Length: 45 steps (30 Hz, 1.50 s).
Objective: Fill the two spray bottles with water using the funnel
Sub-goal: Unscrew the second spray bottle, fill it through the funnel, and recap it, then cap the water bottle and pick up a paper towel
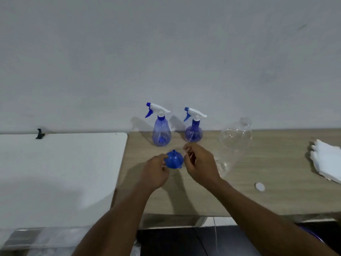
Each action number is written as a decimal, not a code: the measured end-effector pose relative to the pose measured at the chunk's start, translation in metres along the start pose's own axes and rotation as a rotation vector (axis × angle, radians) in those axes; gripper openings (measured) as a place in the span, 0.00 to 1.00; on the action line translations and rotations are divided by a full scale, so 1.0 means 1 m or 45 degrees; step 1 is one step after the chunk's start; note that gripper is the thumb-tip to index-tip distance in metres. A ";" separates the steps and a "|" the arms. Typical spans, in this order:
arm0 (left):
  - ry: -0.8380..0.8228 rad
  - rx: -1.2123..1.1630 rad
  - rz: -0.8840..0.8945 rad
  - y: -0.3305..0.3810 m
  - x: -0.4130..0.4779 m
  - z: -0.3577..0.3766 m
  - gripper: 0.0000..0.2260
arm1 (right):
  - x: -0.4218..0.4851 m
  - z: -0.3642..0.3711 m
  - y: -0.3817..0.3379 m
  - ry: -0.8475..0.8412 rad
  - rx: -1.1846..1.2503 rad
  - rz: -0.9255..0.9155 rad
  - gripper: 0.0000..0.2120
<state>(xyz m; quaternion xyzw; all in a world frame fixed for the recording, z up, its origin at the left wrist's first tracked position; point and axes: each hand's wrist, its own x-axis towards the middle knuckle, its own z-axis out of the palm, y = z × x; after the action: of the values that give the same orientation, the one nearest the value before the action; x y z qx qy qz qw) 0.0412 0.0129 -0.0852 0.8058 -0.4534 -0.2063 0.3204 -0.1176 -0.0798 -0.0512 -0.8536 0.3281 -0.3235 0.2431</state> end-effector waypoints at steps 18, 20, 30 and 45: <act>0.016 -0.381 0.054 0.138 0.008 0.125 0.44 | -0.108 -0.138 0.227 -0.729 -0.669 0.601 0.21; 0.051 -0.407 0.039 0.146 0.008 0.128 0.41 | -0.109 -0.138 0.230 -0.747 -0.710 0.519 0.20; 0.099 -0.333 -0.079 0.167 -0.003 0.146 0.37 | -0.008 -0.202 0.193 -0.141 0.593 0.989 0.07; 0.071 -0.270 -0.130 0.185 -0.002 0.158 0.41 | 0.055 -0.250 0.063 -0.341 -0.167 -0.287 0.14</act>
<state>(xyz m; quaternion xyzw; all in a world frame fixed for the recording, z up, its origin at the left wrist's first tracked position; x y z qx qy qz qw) -0.1686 -0.1084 -0.0670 0.7947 -0.3784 -0.2466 0.4055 -0.2897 -0.2125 0.0991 -0.9344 0.2153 -0.2101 0.1908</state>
